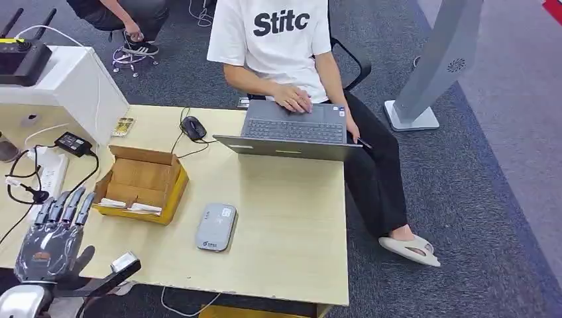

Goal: Pass the card to the sensor for recognition and then transmit it.

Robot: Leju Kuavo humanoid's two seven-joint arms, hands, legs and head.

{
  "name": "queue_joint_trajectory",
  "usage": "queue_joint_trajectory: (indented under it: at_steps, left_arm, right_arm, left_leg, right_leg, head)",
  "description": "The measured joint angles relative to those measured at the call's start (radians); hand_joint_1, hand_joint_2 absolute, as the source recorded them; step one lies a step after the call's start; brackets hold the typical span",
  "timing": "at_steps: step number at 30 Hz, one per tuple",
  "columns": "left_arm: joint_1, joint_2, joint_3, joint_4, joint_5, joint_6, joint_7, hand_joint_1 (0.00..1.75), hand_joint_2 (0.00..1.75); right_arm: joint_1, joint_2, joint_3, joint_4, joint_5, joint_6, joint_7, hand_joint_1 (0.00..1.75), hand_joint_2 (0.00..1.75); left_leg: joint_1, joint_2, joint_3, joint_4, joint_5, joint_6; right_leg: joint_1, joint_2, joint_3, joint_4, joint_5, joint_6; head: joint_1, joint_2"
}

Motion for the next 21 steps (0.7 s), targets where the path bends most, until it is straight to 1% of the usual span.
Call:
queue_joint_trajectory:
  at_steps: [3,8,15,21]
  left_arm:
    - [-0.005,-0.005,0.01,0.025,0.001,0.004,-0.004,0.0,1.75]
    - [-0.031,-0.017,0.016,0.085,0.011,0.045,-0.03,0.0,1.75]
    - [-0.11,-0.061,0.033,0.208,0.022,0.122,-0.088,0.0,1.75]
    - [-0.161,-0.099,0.036,0.278,0.011,0.141,-0.111,0.0,1.75]
  right_arm:
    - [0.0,0.0,0.0,0.0,0.008,0.0,0.0,0.0,1.75]
    - [0.0,0.0,0.0,0.0,0.023,0.001,0.0,0.0,1.75]
    - [-0.001,0.0,0.0,0.0,0.042,0.011,-0.002,0.0,1.75]
    - [-0.001,0.0,0.0,0.0,0.057,0.019,0.0,0.0,1.75]
  left_leg:
    - [0.0,0.0,0.0,0.0,0.0,0.0]
    - [0.0,0.0,0.0,0.0,0.0,0.0]
    - [0.0,0.0,0.0,0.0,0.0,0.0]
    - [0.0,0.0,0.0,0.0,0.0,0.0]
  right_leg:
    - [0.0,0.0,0.0,0.0,0.0,0.0]
    - [0.0,0.0,0.0,0.0,0.0,0.0]
    - [0.0,0.0,0.0,0.0,0.0,0.0]
    - [0.0,0.0,0.0,0.0,0.0,0.0]
  head:
    - [0.0,0.0]
    - [0.0,0.0]
    - [0.0,0.0]
    - [0.0,0.0]
